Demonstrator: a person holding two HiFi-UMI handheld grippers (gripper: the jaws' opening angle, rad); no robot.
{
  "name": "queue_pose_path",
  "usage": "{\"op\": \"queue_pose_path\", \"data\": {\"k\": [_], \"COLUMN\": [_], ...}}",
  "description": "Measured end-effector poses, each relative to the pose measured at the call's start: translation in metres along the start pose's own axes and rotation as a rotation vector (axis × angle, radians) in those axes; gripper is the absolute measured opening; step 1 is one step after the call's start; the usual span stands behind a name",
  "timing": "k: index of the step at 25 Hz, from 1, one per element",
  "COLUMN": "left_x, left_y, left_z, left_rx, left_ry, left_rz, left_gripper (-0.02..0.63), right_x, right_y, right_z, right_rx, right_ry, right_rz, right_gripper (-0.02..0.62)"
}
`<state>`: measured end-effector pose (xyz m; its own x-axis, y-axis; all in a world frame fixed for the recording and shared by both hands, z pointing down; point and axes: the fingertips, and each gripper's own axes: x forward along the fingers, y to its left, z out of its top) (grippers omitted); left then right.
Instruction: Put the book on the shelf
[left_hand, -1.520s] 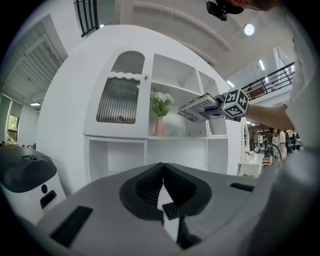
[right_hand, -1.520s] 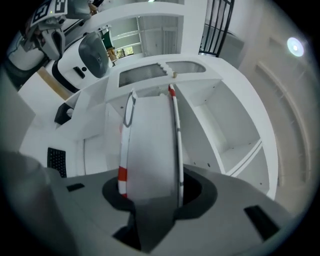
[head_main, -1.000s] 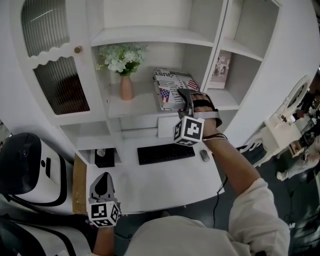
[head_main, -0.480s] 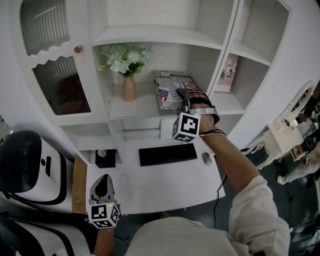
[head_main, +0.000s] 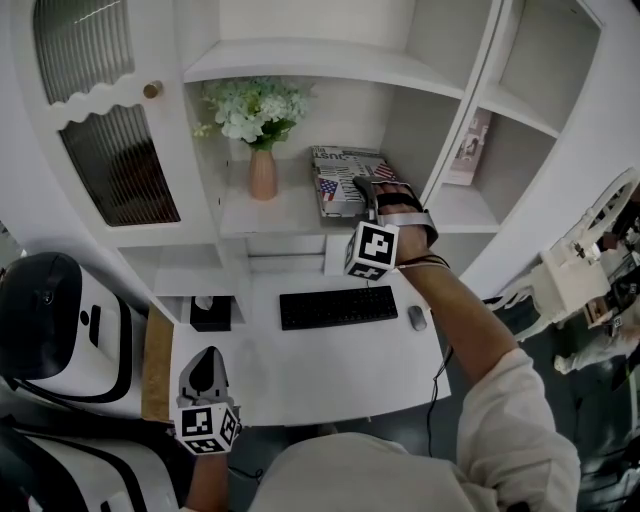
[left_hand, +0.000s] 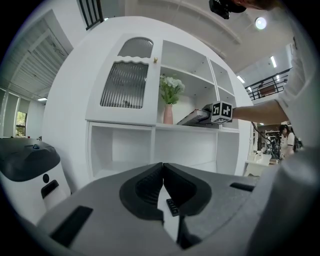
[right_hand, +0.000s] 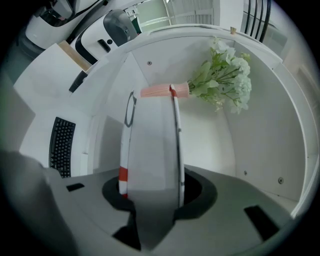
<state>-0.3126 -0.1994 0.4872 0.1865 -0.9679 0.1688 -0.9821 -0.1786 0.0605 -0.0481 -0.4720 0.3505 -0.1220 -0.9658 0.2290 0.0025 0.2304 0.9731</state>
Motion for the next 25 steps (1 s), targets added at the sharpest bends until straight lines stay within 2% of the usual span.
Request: {"op": "queue_pose_path", "data": {"k": [10,15,25], "left_x": [0.016,0.020,0.022], "left_y": [-0.005,-0.011,-0.013], "left_z": [-0.009,-0.010,-0.017], "left_rx": [-0.013,-0.016,-0.039], "left_ry": [0.024,0.030,0.043], "left_rz": [-0.005,-0.012,-0.005], "left_gripper": [0.006,0.006,0.005], "right_x": [0.004,0.004,-0.002], "right_y": [0.008,0.017,0.024], "right_z": [0.005,0.006,0.007], "right_rx": [-0.027,-0.026,0.015], "right_ry": [-0.022,-0.041,-0.081], "right_rz": [0.048,0.144,0.407], "right_gripper": [0.170,0.213,0.311]}}
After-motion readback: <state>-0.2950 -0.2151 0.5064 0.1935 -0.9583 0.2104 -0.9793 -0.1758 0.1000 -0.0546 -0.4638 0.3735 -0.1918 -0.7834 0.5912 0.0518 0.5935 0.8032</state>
